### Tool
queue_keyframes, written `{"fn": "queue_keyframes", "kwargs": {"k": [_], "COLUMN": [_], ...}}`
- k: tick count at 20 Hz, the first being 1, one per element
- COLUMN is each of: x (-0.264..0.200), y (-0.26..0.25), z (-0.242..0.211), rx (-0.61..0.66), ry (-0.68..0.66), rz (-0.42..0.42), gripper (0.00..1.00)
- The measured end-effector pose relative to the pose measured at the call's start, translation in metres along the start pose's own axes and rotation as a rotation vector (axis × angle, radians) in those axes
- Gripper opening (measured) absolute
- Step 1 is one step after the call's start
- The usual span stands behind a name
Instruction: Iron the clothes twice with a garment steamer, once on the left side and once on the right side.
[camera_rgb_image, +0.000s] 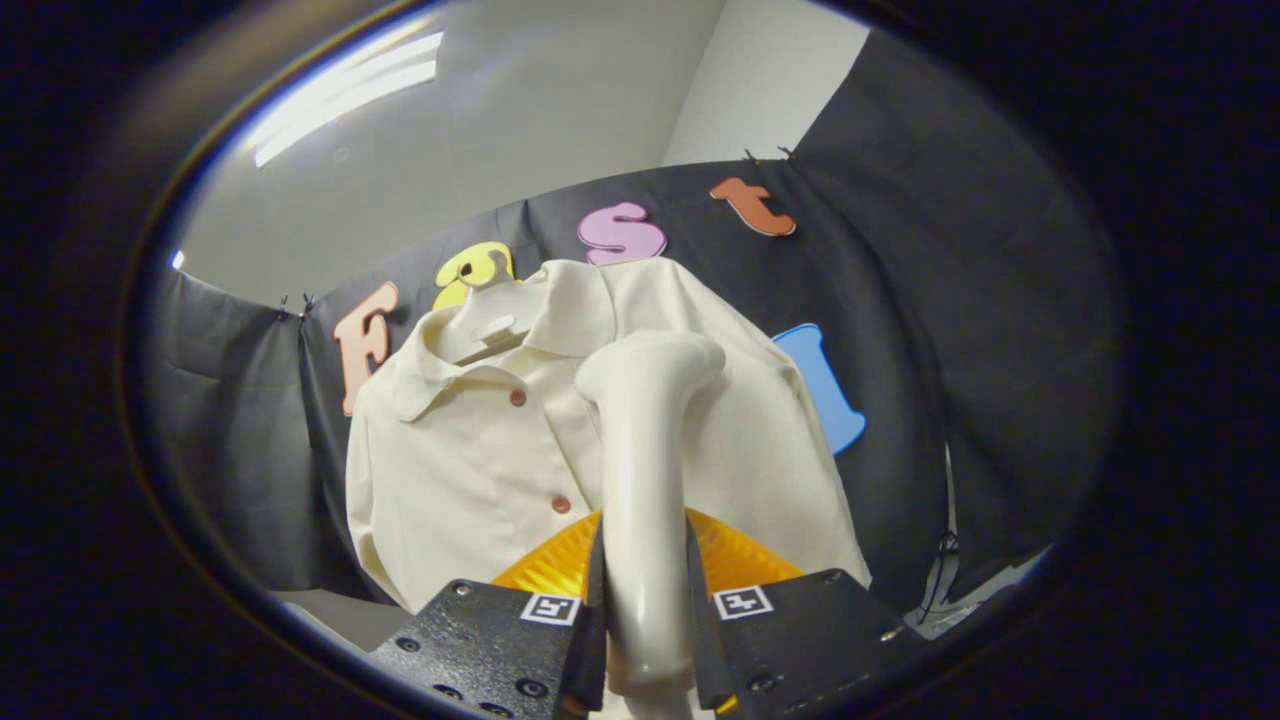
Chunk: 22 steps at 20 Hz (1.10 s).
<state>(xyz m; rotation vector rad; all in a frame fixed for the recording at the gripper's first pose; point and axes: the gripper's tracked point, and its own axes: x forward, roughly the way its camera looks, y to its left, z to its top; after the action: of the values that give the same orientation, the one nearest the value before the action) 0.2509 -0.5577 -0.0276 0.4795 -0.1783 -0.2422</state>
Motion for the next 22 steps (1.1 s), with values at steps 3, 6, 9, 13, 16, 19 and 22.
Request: {"fn": "queue_keyframes", "kwargs": {"k": [3, 6, 9, 13, 16, 19, 22], "x": [-0.006, -0.014, -0.020, -0.034, -0.044, -0.057, -0.067], "y": [-0.010, -0.020, -0.029, -0.040, -0.048, -0.057, -0.065], "z": [-0.022, -0.038, -0.054, -0.077, -0.096, -0.113, -0.130], "rx": [0.028, 0.045, 0.070, 0.071, 0.073, 0.067, 0.074], "ry": [0.024, 0.048, 0.067, 0.103, 0.133, 0.164, 0.195], "rz": [0.001, -0.009, -0.017, -0.036, -0.047, -0.060, -0.073], "gripper": [0.34, 0.34, 0.34, 0.34, 0.34, 0.34, 0.34]}}
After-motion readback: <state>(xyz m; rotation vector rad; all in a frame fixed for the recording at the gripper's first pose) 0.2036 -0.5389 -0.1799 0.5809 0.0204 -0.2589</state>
